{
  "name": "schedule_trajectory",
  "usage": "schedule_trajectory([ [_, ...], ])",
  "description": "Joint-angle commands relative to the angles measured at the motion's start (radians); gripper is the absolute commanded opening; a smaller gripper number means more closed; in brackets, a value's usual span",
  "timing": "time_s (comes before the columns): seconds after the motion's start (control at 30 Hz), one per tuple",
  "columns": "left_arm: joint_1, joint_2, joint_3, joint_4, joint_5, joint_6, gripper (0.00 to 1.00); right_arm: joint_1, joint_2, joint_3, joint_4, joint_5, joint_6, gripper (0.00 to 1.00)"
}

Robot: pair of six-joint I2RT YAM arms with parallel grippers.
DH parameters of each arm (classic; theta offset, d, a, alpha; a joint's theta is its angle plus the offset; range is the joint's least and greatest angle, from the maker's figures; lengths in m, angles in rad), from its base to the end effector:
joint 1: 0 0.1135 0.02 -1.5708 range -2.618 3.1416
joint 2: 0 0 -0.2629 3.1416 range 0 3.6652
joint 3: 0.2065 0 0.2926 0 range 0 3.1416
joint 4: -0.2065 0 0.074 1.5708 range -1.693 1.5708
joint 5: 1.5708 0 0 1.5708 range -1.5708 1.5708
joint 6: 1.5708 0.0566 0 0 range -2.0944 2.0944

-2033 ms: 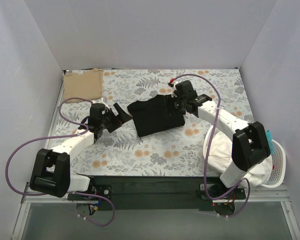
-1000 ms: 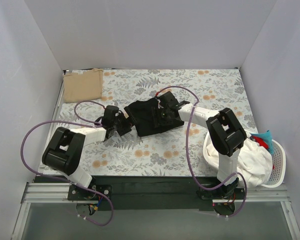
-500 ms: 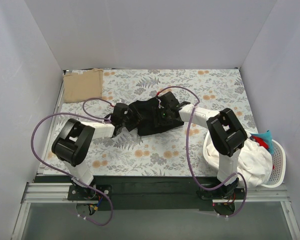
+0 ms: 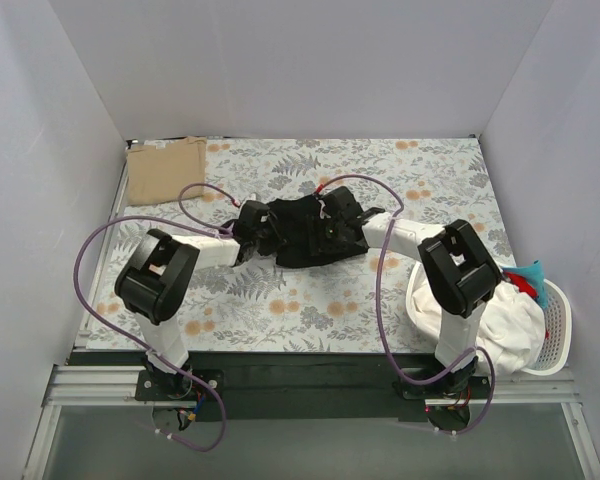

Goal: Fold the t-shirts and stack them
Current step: Neatly place the folded tshirt to the corner

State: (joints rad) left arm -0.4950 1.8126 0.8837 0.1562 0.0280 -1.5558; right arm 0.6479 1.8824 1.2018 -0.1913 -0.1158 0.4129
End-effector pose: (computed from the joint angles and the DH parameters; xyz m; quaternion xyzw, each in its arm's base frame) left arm 0.3477 -0.1895 0.0841 -0.4614 0.7975 -0.3388 0.1905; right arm 0.3506 0.2736 0.1305 -0.1296 0.9292 0.2198 0.2673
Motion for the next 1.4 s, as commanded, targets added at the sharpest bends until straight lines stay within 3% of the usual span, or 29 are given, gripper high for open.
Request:
schedule_trajectory([
  [0.0, 0.003, 0.011, 0.081, -0.15, -0.114, 0.225, 0.0, 0.001, -0.098, -0.05, -0.028, -0.002, -0.016, 0.67],
  [0.23, 0.047, 0.08, 0.32, -0.398, -0.108, 0.537, 0.0, -0.007, -0.27, -0.111, -0.079, 0.082, -0.034, 0.71],
  [0.4, 0.082, 0.099, 0.412, -0.484, -0.114, 0.64, 0.0, -0.031, -0.384, -0.16, -0.092, 0.093, -0.039, 0.72],
  [0.57, 0.102, 0.136, 0.498, -0.561, -0.212, 0.759, 0.0, -0.054, -0.496, -0.208, -0.115, 0.094, -0.055, 0.72],
  [0.93, 0.2, 0.223, 0.727, -0.667, -0.298, 0.875, 0.0, -0.074, -0.601, -0.283, -0.126, 0.104, -0.071, 0.72],
  [1.37, 0.329, 0.364, 1.103, -0.75, -0.341, 0.939, 0.0, -0.079, -0.678, -0.37, -0.126, 0.105, -0.063, 0.72],
])
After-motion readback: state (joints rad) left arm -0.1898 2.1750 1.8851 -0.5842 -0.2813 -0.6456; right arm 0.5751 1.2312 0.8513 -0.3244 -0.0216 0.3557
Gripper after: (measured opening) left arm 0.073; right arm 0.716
